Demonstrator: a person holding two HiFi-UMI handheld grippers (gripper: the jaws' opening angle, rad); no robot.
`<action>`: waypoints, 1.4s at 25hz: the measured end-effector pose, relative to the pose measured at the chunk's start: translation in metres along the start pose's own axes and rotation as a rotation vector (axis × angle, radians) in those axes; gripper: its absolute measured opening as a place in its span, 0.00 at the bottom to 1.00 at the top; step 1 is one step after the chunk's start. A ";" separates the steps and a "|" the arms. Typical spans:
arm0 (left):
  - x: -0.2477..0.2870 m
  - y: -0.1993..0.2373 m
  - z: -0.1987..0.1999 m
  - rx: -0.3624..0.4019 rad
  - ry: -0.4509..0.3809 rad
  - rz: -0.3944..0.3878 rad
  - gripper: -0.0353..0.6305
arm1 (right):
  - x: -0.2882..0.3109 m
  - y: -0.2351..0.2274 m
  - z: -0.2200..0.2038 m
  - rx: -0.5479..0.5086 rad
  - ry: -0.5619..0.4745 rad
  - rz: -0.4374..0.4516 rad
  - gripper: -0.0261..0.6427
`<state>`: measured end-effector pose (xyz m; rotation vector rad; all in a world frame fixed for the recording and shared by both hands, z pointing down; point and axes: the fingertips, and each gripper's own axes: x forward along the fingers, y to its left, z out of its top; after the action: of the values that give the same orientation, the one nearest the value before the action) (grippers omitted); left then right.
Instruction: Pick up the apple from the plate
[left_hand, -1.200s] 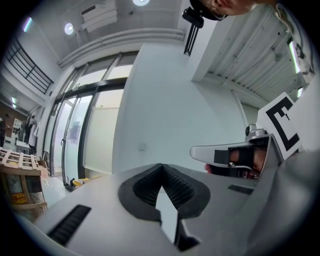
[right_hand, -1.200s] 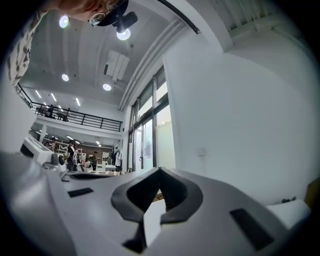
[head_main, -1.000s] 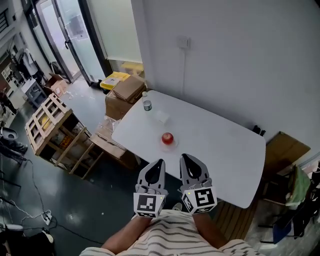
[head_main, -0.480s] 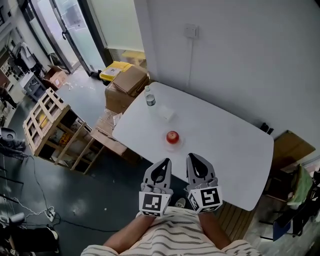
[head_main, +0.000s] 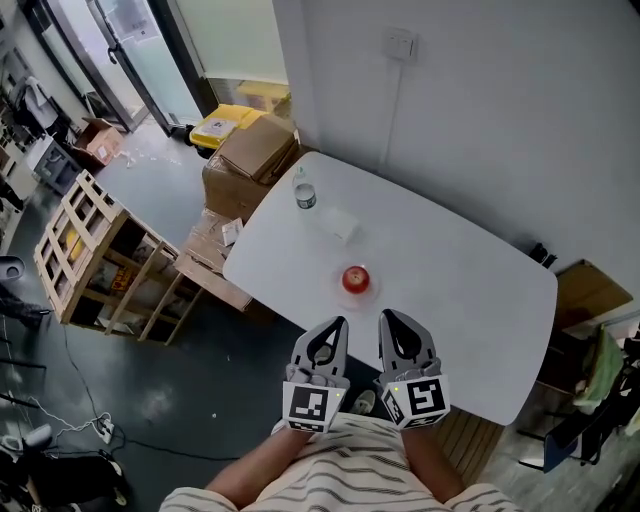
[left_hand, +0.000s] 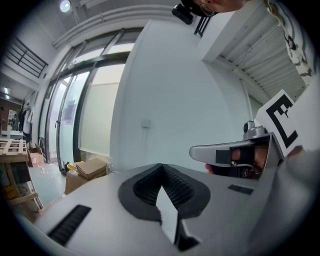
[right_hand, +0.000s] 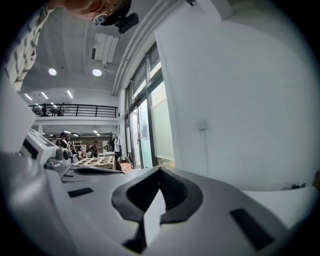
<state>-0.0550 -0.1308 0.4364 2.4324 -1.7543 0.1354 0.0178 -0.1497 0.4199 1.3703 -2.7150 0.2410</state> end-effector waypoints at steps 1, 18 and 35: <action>0.002 0.003 -0.003 -0.002 0.008 -0.003 0.06 | 0.004 -0.001 -0.003 0.000 0.008 -0.002 0.05; 0.034 0.029 -0.058 -0.053 0.124 -0.043 0.06 | 0.037 -0.010 -0.067 0.024 0.168 -0.019 0.05; 0.055 0.032 -0.118 -0.068 0.262 -0.055 0.06 | 0.041 -0.023 -0.104 0.059 0.251 -0.043 0.05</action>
<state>-0.0669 -0.1726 0.5629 2.2922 -1.5522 0.3644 0.0129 -0.1772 0.5307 1.3120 -2.4894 0.4597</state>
